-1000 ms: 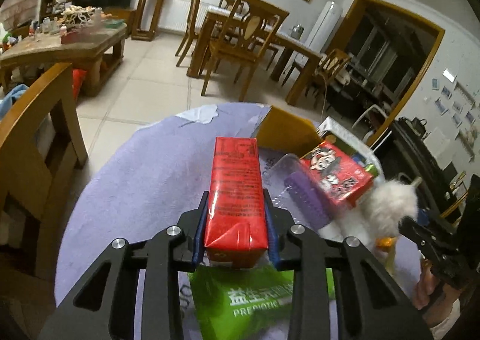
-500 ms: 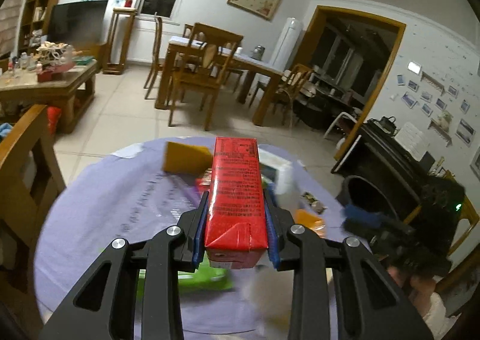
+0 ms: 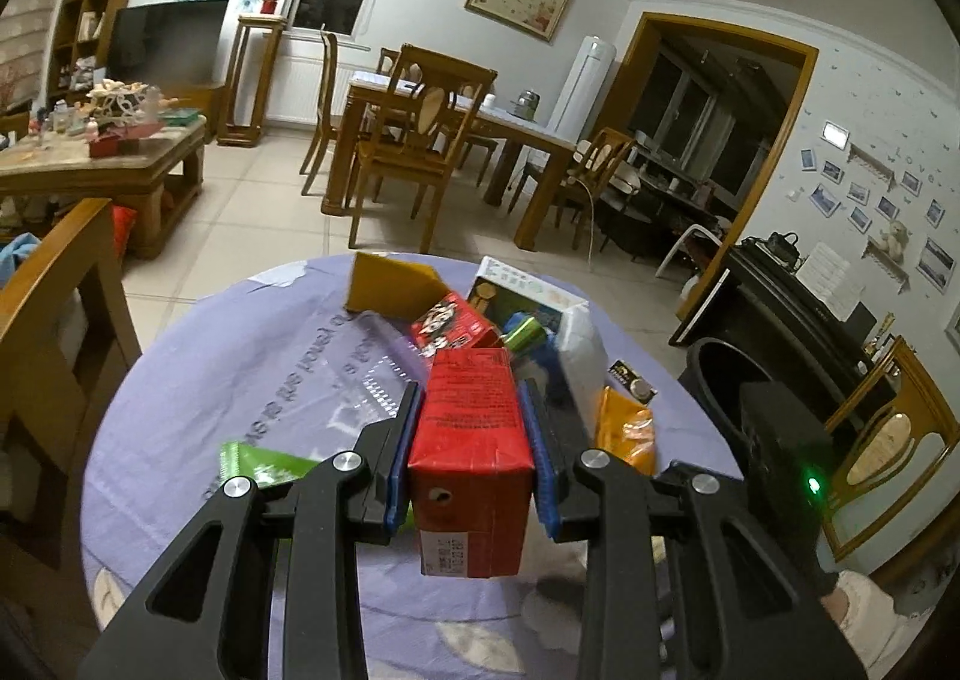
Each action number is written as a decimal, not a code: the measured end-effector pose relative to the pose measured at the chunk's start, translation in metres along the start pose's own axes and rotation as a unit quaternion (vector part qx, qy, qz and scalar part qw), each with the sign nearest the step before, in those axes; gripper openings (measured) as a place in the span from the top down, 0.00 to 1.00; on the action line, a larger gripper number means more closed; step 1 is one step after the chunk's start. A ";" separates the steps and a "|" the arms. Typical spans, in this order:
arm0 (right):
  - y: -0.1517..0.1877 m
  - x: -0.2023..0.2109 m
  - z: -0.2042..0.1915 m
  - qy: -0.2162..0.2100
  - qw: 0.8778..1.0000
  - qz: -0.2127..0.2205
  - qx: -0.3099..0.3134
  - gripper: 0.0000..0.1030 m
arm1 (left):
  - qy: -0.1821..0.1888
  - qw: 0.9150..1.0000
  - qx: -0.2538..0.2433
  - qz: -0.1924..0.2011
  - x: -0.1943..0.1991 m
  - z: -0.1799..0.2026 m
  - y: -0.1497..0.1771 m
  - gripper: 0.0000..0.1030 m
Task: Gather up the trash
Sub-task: 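Carry the fluffy toy to the black bin and open the right tool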
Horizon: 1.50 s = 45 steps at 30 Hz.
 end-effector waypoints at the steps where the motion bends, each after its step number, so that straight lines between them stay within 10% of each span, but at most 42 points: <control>1: -0.002 -0.003 0.003 -0.006 1.000 -0.003 -0.012 0.06 | 0.003 1.000 0.000 -0.002 -0.001 -0.003 0.001 0.69; 8: 0.000 -0.004 0.000 0.038 0.999 0.005 -0.004 0.36 | -0.007 0.999 -0.016 -0.027 -0.013 -0.007 0.023 0.69; 21: 0.015 0.097 0.037 0.026 0.987 0.146 -0.055 0.39 | 0.007 0.999 -0.041 -0.005 -0.003 0.038 0.025 0.69; 31: 0.087 0.188 0.150 0.132 0.948 0.239 -0.166 0.39 | 0.093 0.990 -0.110 -0.010 -0.048 0.155 0.003 0.69; 45: 0.194 0.224 0.278 0.321 0.877 0.239 -0.266 0.39 | 0.187 0.963 -0.171 -0.096 -0.177 0.304 0.012 0.69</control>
Point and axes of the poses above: each gripper's, at about its wrist camera, not at the fingertips, and x roughly against the way its jaws point, z to its right, y to its underside, the point moved 4 cm from there along -x, roughly the way its jaws point, and after that the axes turned 8 degrees about -z, right-handed, at the moved point
